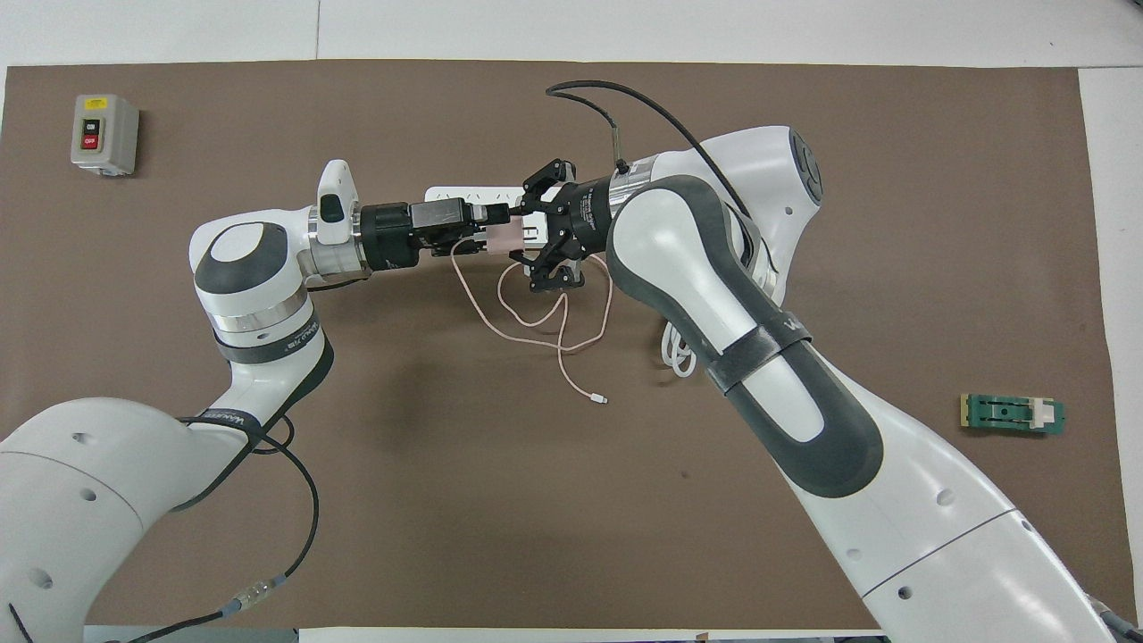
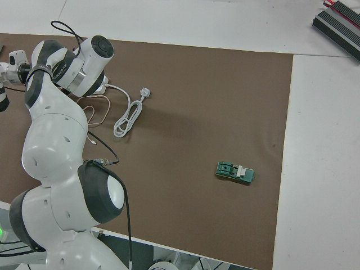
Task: Plug charger into power strip
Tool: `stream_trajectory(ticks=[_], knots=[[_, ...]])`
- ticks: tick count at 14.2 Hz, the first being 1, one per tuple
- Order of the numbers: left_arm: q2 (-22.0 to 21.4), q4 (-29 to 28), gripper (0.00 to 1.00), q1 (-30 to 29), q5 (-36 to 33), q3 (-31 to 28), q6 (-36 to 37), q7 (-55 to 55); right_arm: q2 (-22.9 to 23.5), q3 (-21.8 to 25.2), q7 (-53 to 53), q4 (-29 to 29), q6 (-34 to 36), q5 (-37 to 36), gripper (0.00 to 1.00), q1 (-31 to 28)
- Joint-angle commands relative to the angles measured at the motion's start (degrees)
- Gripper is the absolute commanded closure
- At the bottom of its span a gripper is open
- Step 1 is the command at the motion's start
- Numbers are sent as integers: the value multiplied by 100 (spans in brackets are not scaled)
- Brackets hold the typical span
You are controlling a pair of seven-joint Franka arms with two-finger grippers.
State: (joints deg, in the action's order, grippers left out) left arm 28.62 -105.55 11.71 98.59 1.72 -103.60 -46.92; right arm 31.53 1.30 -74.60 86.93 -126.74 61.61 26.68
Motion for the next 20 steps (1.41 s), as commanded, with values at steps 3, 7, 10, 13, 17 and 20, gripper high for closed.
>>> stream_trajectory(ticks=[3, 7, 10, 13, 17, 20], knots=[[-340, -431, 0, -125, 99, -14, 182, -160, -25, -16, 183, 52, -78, 150, 100, -31], [-270, -387, 0, -116, 90, -14, 182, -151, -25, -16, 183, 52, -87, 150, 100, -23], [-225, -343, 0, -99, 73, -5, 182, -90, -25, -16, 183, 52, -87, 150, 100, -23], [-182, -334, 0, -81, 73, -5, 173, 200, -25, -7, 183, 52, -87, 150, 100, -14], [-164, -334, 0, -72, 73, -5, 173, 201, -25, -16, 183, 52, -87, 150, 100, -14], [-164, -334, 0, -72, 73, -5, 138, 411, -25, -16, 183, 52, -87, 150, 100, -14]])
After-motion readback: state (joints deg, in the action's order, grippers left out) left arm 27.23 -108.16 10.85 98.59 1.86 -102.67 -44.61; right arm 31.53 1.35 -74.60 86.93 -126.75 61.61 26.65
